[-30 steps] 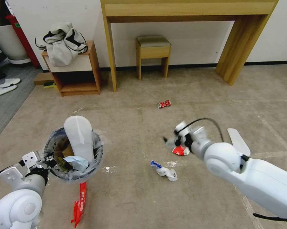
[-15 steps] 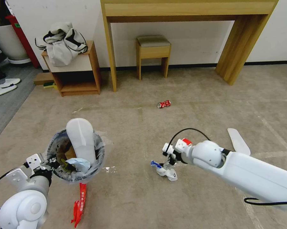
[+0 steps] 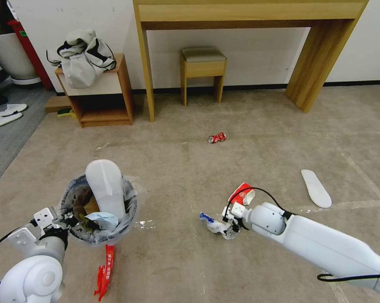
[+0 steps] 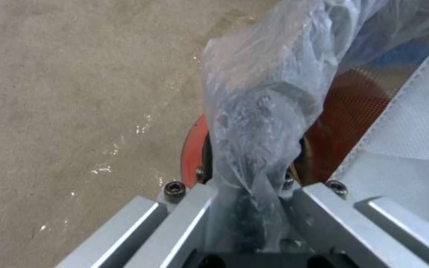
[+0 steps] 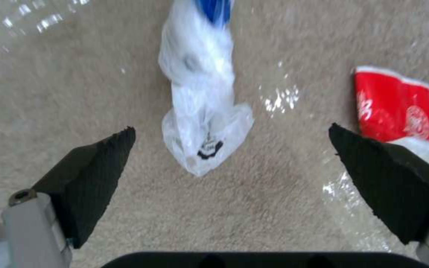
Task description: Pick up the trash bin and place the garbage on the floor into it.
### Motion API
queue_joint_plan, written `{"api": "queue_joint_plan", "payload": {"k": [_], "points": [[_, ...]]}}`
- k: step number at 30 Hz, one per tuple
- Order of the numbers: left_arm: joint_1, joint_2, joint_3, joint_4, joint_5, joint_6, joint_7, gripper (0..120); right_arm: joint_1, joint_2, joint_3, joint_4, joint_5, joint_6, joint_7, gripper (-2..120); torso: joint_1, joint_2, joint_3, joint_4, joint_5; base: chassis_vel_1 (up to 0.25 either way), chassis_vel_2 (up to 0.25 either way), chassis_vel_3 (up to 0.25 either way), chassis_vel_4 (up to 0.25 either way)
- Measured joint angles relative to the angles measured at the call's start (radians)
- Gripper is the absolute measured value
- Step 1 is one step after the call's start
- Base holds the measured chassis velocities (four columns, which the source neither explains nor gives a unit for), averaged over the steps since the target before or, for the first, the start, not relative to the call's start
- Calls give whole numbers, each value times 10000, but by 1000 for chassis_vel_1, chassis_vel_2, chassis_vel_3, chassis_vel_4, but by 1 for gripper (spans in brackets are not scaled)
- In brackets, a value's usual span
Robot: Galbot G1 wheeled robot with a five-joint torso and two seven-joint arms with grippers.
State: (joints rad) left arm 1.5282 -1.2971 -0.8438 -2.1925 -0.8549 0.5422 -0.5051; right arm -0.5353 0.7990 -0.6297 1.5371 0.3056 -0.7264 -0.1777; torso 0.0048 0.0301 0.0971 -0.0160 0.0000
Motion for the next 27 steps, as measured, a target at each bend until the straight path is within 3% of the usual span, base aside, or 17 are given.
{"api": "queue_joint_plan", "payload": {"k": [27], "points": [[62,13,-68,-10,17,-51,-21,0,-657,1246,-78,-1938,23,2012,1409,93,0,0,0,0,-1,0,0,0,0]]}}
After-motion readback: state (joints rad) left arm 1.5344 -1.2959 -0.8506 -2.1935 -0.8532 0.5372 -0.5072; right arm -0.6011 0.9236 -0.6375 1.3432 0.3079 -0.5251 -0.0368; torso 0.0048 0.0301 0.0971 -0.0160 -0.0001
